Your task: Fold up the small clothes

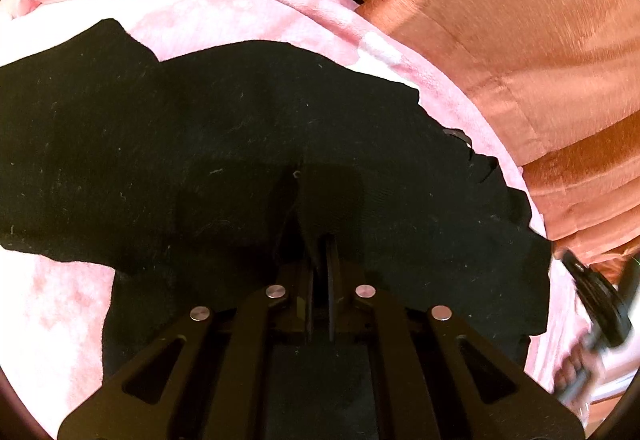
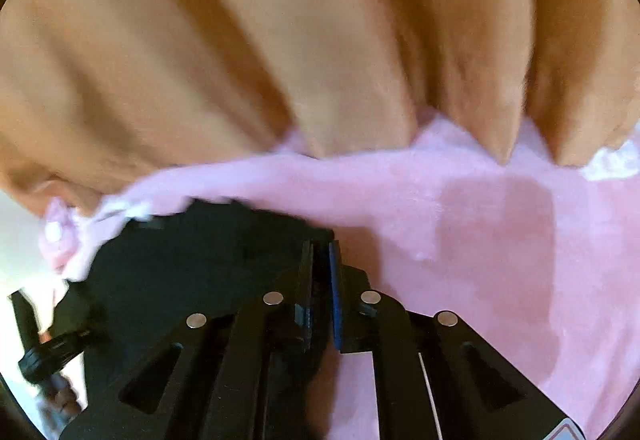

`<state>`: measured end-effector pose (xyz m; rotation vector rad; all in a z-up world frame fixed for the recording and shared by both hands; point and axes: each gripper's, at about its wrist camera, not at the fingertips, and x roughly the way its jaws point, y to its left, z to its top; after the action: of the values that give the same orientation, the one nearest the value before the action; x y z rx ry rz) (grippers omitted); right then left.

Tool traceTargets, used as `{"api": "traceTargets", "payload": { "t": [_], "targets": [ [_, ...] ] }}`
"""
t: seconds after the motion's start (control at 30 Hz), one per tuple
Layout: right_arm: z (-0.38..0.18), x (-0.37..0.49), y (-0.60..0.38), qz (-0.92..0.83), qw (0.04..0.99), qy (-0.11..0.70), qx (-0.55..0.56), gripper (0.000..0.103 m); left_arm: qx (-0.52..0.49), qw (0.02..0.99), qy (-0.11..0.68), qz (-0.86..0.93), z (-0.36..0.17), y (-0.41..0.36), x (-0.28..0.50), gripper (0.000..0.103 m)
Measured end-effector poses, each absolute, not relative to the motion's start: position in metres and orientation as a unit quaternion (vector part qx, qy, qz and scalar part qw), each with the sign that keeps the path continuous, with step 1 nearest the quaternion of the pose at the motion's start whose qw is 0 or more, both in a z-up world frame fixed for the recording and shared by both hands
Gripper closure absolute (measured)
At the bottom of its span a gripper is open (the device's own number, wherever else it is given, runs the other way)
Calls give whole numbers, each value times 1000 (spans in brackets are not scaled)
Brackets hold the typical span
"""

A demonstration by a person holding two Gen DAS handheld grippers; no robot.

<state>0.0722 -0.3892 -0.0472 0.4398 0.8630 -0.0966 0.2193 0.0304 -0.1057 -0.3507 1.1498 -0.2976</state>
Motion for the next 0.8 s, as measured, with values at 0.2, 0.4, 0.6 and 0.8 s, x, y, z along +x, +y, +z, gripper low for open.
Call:
{"api": "traceTargets", "payload": {
  "t": [0.2, 0.4, 0.6, 0.8],
  "targets": [
    [-100, 44, -339, -38, 851, 508, 129, 98, -164, 818, 535, -132, -105, 28, 217, 99],
    [-31, 21, -315, -52, 872, 456, 170, 86, -257, 830, 491, -71, -70, 96, 216, 88],
    [-16, 17, -221, 7, 893, 431, 127, 48, -387, 788, 432, 208, -73, 257, 193, 29],
    [-49, 21, -171, 39, 875, 468, 120, 48, -421, 763, 440, 216, -99, 298, 208, 43]
  ]
}}
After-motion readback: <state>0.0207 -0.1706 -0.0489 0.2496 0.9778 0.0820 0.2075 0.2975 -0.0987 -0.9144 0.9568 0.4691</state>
